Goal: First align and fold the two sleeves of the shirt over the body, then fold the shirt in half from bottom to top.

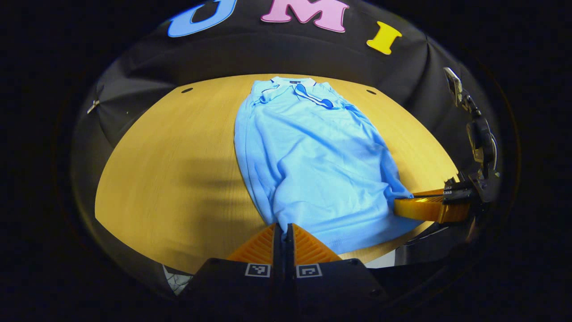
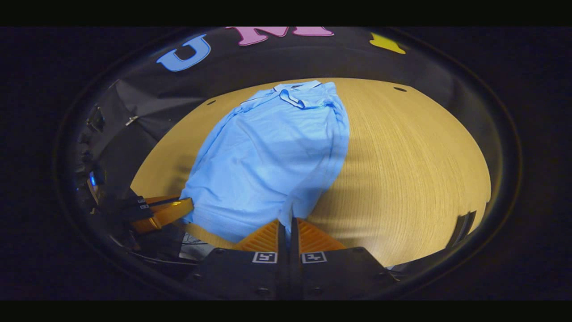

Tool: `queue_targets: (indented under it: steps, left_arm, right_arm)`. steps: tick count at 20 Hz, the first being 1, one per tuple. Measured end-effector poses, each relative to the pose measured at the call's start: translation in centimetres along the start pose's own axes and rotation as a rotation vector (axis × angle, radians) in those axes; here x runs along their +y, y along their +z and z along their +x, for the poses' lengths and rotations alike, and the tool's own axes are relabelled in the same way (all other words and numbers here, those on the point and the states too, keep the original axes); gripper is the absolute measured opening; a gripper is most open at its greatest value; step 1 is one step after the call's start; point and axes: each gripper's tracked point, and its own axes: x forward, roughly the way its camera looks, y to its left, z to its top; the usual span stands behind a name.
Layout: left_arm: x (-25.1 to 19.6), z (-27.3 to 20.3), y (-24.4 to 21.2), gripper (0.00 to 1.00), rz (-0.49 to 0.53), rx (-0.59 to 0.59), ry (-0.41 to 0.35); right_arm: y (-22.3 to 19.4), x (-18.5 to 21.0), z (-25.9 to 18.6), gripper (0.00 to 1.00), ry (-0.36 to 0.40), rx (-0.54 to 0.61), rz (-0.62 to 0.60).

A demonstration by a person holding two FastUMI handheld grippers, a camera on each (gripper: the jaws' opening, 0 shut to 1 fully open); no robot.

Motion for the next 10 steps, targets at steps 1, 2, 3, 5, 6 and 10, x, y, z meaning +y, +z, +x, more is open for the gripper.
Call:
queue_targets:
  steps: [1,2,3,5,6,10]
  left_arm:
    - [0.0,0.0,0.1,0.07,-0.013,0.004,-0.006]
    - [0.1,-0.1,0.2,0.07,-0.026,0.009,-0.01]
    - [0.2,-0.1,0.3,0.07,-0.042,0.024,-0.007]
    - [0.2,-0.4,0.9,0.06,-0.062,0.027,-0.007]
    - [0.3,-0.7,1.5,0.06,-0.07,0.019,-0.003]
    - [0.0,-2.7,6.6,0.06,-0.109,-0.05,-0.008]
  right_arm:
    - [0.2,-0.1,0.1,0.11,0.001,0.004,-0.013]
    - [0.3,0.0,0.1,0.11,0.002,0.005,-0.024]
    - [0.4,-0.1,0.0,0.11,0.005,0.005,-0.027]
    - [1.2,-0.3,-0.3,0.0,0.014,-0.003,-0.015]
    - [2.1,-0.5,-0.6,0.05,0.014,-0.014,-0.017]
    - [6.4,-0.8,-1.8,0.05,0.032,-0.083,-0.068]
